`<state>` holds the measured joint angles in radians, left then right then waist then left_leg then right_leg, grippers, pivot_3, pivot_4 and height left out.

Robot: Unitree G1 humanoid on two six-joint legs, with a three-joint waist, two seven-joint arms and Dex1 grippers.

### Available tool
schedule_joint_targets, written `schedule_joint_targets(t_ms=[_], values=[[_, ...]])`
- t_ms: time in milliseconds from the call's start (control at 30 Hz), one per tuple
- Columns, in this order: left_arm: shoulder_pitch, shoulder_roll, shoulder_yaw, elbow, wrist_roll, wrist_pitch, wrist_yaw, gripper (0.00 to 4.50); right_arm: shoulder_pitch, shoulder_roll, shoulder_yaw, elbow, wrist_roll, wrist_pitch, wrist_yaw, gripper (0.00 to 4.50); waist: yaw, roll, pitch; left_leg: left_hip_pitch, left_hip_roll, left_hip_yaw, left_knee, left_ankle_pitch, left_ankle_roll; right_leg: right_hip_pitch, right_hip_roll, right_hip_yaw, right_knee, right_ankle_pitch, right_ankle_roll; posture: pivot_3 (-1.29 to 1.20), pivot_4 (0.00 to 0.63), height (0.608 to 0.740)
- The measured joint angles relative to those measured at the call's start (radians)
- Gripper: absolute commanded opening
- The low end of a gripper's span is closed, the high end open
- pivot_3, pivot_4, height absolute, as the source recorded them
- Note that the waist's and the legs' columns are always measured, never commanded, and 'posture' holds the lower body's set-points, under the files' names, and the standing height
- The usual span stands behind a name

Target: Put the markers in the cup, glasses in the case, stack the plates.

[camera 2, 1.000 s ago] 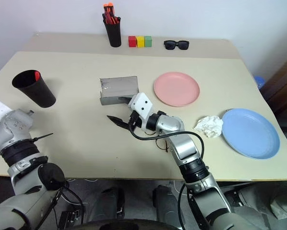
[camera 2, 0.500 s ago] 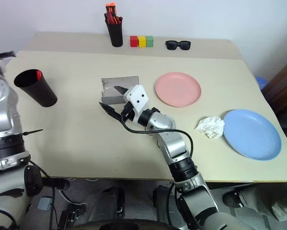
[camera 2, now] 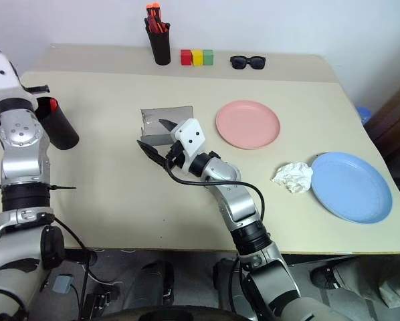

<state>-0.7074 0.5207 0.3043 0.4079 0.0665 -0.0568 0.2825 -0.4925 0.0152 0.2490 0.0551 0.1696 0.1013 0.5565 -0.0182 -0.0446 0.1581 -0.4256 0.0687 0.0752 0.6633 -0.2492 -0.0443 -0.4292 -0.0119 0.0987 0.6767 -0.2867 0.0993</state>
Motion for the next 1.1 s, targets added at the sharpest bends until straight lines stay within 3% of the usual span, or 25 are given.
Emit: schedule_joint_targets(t_ms=[333, 500, 833, 1000, 1100], values=[[0.034, -0.033, 0.0, 0.054, 0.0, -0.033, 0.013, 0.07, 0.0, -0.001, 0.0, 0.01, 0.0, -0.002, 0.002, 3.78, 0.0, 0.0, 0.0, 0.0, 0.0, 0.0, 0.0, 0.0, 0.0, 0.0, 0.0, 0.0, 0.0, 0.0, 0.0, 0.0, 0.15, 0.725], [0.036, -0.043, -0.008, 0.053, 0.006, -0.04, 0.014, 2.15, 0.0, -0.001, 0.0, 0.011, 0.0, -0.003, 0.003, 3.78, 0.0, 0.0, 0.0, 0.0, 0.0, 0.0, 0.0, 0.0, 0.0, 0.0, 0.0, 0.0, 0.0, 0.0, 0.0, 0.0, 0.15, 0.725], [0.036, -0.058, -0.004, 0.042, 0.007, -0.041, 0.037, 2.15, 0.0, -0.003, -0.001, 0.011, 0.0, -0.003, 0.003, 3.78, 0.0, 0.0, 0.0, 0.0, 0.0, 0.0, 0.0, 0.0, 0.0, 0.0, 0.0, 0.0, 0.0, 0.0, 0.0, 0.0, 0.15, 0.725], [0.028, -0.075, -0.043, -0.047, -0.115, -0.03, -0.193, 2.15, -0.003, -0.066, -0.002, 0.003, 0.001, 0.006, 0.027, 3.78, 0.006, 0.0, 0.0, -0.001, 0.0, 0.0, 0.0, 0.0, 0.0, 0.0, 0.0, 0.0, 0.0, 0.0, 0.0, 0.0, 0.15, 0.725], [0.019, -0.059, -0.137, -0.139, -0.194, 0.043, -0.446, 3.44, -0.012, -0.164, -0.017, -0.023, 0.001, 0.027, 0.07, 3.78, 0.007, 0.0, 0.0, -0.001, -0.001, 0.0, 0.001, 0.0, 0.0, 0.001, 0.0, 0.0, -0.002, 0.0, 0.0, 0.0, 0.15, 0.725]])
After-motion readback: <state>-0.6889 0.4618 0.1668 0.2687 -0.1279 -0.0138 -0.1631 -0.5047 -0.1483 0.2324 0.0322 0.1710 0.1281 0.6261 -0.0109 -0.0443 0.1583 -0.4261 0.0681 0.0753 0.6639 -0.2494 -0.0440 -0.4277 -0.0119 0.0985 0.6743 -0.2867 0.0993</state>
